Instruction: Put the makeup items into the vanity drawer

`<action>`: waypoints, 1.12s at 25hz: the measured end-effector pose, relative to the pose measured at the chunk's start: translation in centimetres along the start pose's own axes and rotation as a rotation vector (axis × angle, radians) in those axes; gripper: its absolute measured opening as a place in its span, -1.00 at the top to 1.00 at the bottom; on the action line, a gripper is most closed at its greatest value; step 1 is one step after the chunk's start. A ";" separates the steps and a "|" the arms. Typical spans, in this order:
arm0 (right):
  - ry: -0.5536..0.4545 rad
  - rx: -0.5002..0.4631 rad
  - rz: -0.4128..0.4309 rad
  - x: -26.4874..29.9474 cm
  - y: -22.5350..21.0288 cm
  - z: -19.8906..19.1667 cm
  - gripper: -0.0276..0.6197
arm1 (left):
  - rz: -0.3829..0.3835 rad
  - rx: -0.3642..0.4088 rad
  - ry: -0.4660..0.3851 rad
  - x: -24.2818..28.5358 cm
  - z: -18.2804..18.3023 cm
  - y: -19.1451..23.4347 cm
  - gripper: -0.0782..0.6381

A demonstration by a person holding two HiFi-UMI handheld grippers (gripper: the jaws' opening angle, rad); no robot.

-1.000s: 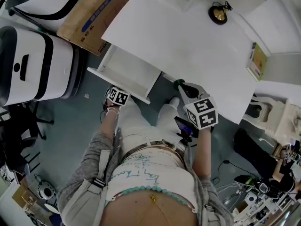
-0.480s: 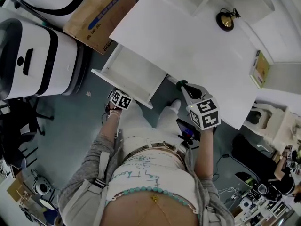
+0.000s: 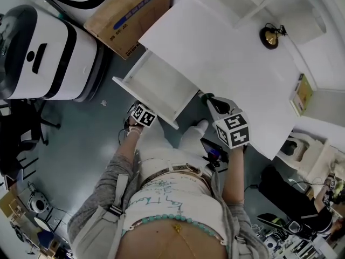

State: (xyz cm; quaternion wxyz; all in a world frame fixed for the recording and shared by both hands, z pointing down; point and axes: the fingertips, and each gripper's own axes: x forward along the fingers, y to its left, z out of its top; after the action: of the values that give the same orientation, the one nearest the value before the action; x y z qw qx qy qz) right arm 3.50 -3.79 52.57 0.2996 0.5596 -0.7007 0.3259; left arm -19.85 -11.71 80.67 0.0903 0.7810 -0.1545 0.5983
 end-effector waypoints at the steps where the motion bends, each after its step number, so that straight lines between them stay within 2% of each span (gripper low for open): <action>1: 0.002 -0.007 0.007 0.2 0.1 0.1 0.82 | 0.000 0.000 0.000 0.0 0.0 0.0 0.56; 28: 0.084 -0.171 0.183 7.6 3.3 2.4 0.82 | -0.008 -0.001 0.001 0.2 0.2 0.1 0.56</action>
State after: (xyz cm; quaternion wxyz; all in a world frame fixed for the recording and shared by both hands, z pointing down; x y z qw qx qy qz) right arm -1.33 -9.69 56.68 0.3444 0.4515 -0.7609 0.3140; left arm -19.62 -11.93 80.82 0.0932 0.7812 -0.1517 0.5983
